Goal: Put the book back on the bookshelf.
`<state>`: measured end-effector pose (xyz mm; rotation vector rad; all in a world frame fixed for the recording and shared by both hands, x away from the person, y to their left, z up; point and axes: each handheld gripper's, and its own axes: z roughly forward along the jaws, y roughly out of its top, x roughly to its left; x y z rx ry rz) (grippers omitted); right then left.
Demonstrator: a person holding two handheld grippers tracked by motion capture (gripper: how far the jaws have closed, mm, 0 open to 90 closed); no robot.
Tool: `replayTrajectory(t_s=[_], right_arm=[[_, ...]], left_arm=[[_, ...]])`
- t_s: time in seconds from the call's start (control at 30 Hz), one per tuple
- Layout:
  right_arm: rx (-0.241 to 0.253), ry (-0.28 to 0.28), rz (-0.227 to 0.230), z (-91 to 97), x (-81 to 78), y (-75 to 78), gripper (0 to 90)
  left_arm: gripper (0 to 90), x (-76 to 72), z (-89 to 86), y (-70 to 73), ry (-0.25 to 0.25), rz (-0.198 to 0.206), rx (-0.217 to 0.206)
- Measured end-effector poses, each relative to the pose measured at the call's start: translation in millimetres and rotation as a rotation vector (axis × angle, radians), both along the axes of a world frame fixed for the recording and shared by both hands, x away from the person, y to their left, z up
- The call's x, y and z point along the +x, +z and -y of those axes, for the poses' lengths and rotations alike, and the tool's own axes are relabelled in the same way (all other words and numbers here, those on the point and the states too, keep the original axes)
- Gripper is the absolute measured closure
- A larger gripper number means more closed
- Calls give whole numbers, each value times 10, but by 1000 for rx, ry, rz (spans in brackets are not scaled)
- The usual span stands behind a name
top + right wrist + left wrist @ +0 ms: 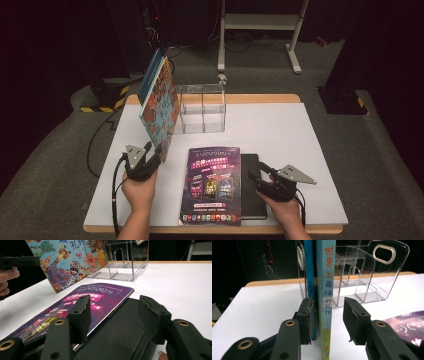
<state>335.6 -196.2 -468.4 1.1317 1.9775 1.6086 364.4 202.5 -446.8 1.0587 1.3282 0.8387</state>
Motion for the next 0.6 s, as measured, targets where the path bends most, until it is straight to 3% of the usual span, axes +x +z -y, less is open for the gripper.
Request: replayTrajectory(t_s=[0.37,0.47,0.6], right_arm=[[-7,2,-3,-6,2,-9,435],[-14,4,-1,-14,2,-14,433],[-15,3,-5,-17,2,-20,432]], left_arm=[[576,-111,-19,-193,-39,-69,21],[569,-144,-1,-248,-80,-103,12],[543,-189,64,-315,-129,-146,49]])
